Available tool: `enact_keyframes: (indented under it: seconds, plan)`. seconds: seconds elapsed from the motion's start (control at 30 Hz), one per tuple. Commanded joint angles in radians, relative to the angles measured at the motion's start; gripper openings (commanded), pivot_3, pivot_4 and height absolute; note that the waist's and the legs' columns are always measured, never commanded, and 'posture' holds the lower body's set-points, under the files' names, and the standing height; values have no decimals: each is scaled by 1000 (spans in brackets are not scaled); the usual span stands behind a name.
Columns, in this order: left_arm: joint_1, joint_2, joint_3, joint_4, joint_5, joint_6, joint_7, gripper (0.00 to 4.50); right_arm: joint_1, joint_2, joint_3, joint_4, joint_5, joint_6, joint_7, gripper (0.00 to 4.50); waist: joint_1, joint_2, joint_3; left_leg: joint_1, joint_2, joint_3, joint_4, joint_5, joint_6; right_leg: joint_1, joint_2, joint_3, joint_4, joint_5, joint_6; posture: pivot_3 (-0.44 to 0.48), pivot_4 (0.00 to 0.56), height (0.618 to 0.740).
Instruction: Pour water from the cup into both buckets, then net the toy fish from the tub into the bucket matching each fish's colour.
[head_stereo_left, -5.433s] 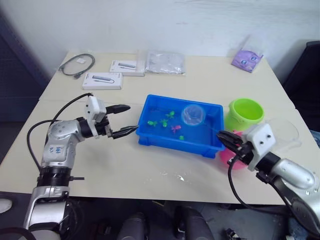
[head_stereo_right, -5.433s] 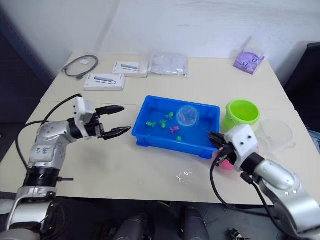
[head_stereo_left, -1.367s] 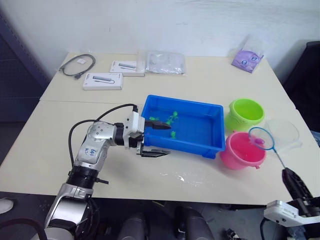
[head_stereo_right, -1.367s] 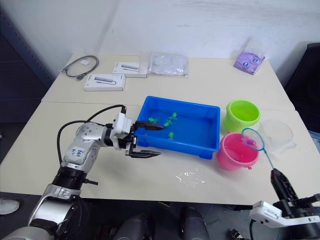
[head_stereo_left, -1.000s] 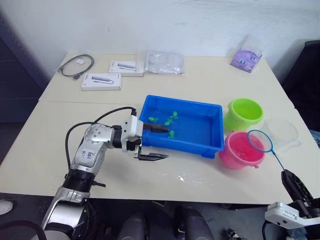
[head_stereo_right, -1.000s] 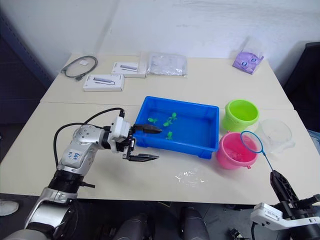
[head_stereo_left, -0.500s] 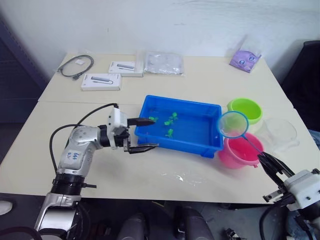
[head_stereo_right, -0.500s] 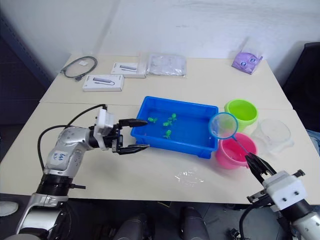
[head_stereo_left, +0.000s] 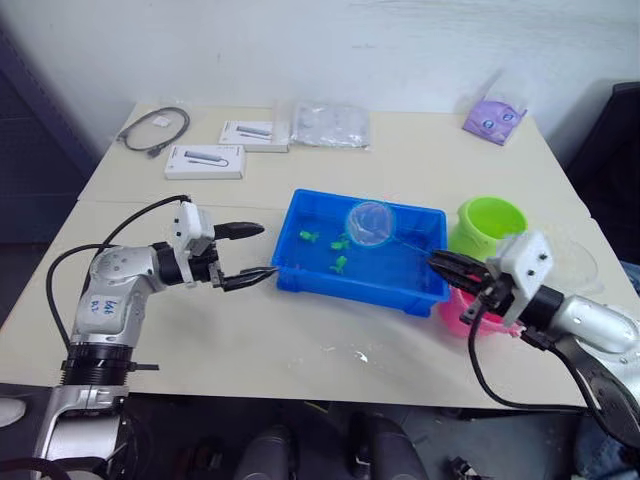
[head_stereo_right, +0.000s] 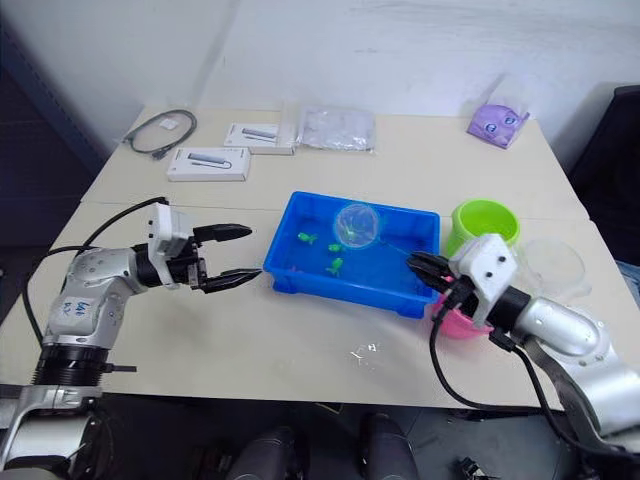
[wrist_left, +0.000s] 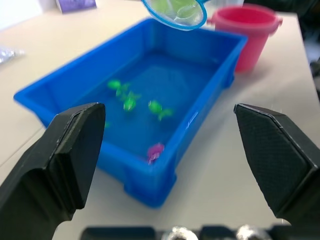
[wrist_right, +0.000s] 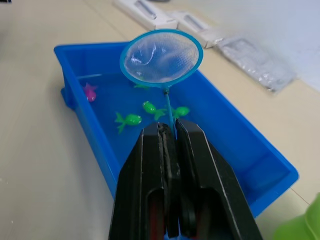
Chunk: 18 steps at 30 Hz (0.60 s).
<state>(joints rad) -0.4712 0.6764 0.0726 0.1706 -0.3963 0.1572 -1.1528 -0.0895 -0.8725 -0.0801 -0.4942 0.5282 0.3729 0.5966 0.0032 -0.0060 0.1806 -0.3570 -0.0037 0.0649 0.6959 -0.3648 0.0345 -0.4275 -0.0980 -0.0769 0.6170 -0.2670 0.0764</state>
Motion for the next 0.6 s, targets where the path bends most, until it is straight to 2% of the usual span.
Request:
enact_keyframes:
  seconds: [0.03, 0.27, 0.53, 0.6]
  plan:
    - [32, 63, 19, -25, 9, -3, -40, 4415, -57, -16, 41, 19, -46, 50, 39, 0, -2, 0, 0, 0, 0, 0, 0, 0, 0, 0, 0, 0, -1, 0, 0, 0, 150, 740]
    - [84, 128, 54, -71, -13, 34, -33, 4415, -170, -27, 134, 52, -194, 91, 71, 0, -5, 0, 0, -1, 0, 0, 0, 0, 0, -1, -1, 0, -2, 0, 0, 0, 150, 740]
    - [152, 136, 75, -176, -34, 120, 9, 4415, -218, 74, 209, 41, -267, 107, 62, 0, -5, 0, 0, -1, 0, 0, -2, 0, -1, -1, -1, 0, -2, 0, 0, 0, 150, 740]
    - [141, 132, 67, -170, -30, 129, 8, 4415, -282, 128, 268, 65, -288, 147, 60, 0, -9, 0, 0, -1, 0, 0, -2, 0, -1, -1, -1, 0, -2, 0, 0, 0, 150, 740]
